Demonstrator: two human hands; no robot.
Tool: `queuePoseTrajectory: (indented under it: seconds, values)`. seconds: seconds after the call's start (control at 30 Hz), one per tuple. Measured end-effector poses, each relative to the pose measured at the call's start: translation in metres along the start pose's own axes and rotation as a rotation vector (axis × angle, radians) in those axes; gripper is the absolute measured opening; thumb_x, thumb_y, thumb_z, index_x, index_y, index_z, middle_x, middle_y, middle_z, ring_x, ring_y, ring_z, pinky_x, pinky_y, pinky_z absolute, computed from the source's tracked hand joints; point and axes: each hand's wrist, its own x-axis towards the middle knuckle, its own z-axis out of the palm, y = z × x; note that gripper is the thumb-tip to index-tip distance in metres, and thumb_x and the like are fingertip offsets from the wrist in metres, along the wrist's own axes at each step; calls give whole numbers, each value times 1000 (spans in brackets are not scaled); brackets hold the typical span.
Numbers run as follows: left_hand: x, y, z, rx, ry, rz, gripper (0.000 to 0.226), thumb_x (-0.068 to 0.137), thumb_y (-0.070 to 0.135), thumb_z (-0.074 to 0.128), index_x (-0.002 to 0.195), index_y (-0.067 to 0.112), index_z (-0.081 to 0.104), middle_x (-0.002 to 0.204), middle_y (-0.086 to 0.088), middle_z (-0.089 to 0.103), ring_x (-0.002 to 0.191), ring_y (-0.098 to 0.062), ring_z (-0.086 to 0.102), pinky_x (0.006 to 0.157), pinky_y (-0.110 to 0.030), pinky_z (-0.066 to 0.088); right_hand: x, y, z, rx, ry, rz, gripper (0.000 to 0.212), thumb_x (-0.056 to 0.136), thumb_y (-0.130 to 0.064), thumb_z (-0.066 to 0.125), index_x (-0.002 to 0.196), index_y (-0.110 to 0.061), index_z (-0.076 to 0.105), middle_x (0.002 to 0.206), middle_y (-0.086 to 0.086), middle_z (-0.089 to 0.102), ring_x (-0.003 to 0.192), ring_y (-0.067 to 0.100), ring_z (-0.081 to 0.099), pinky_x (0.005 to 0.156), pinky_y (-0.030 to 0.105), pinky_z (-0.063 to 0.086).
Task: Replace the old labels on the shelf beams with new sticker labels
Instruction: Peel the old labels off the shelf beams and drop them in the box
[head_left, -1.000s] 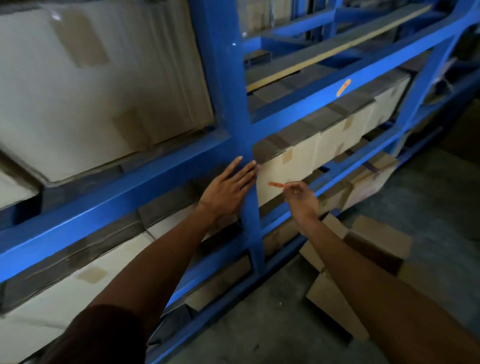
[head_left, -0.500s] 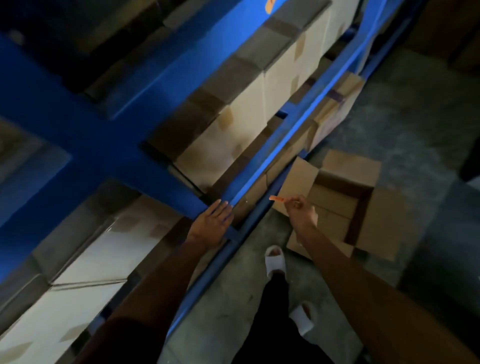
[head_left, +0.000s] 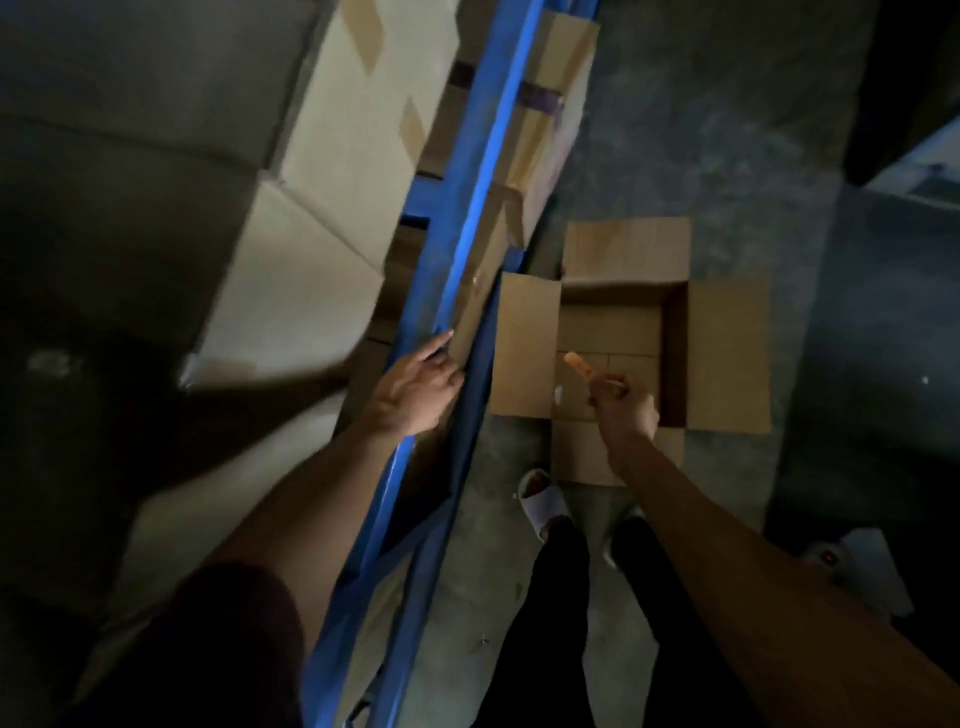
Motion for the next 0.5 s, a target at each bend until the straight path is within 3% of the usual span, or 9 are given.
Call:
queuePoseTrajectory:
  seconds: [0.07,0.13,0.2,0.33,0.4,0.5]
  values:
    - [35,-25,-2,-15,-86,13,15,76,21,63,83,16,75,80,-1,71,86,-21,70,121,-43,31,26,-2,2,23,31,45,8,87,-32,64,81,-33,58,91,2,74,89,22,67,73,33,55]
    - [70,-45,-7,-18,-22,18,14,79,21,61,80,16,74,76,-2,72,81,-22,71,118,-42,34,57,-2,2,23,63,91,3,88,-31,63,87,-31,61,98,4,74,97,25,66,82,34,54]
    - [97,-68,-10,-33,79,4,15,82,21,58,78,15,72,71,-5,71,75,-26,71,115,-41,39,83,-5,4,26,72,123,12,88,-32,60,92,-23,68,102,7,74,102,29,64,84,31,50]
    - [144,-104,-12,-31,64,-39,29,94,25,42,85,15,68,74,-7,72,75,-27,70,117,-39,31,134,-4,8,63,122,202,21,90,-32,56,101,-20,69,107,10,73,106,32,63,89,33,51]
    - [156,-109,-7,-51,88,-71,33,96,26,41,82,13,69,73,-9,72,72,-28,69,111,-39,37,154,-6,11,106,143,241,19,90,-30,56,100,-21,70,106,8,73,106,29,63,87,30,49]
    - [164,-101,-2,-54,235,-177,33,93,26,47,73,12,70,61,-12,70,61,-30,66,92,-36,44,184,-1,15,113,161,260,21,89,-29,57,104,-22,69,111,8,71,109,30,62,94,37,51]
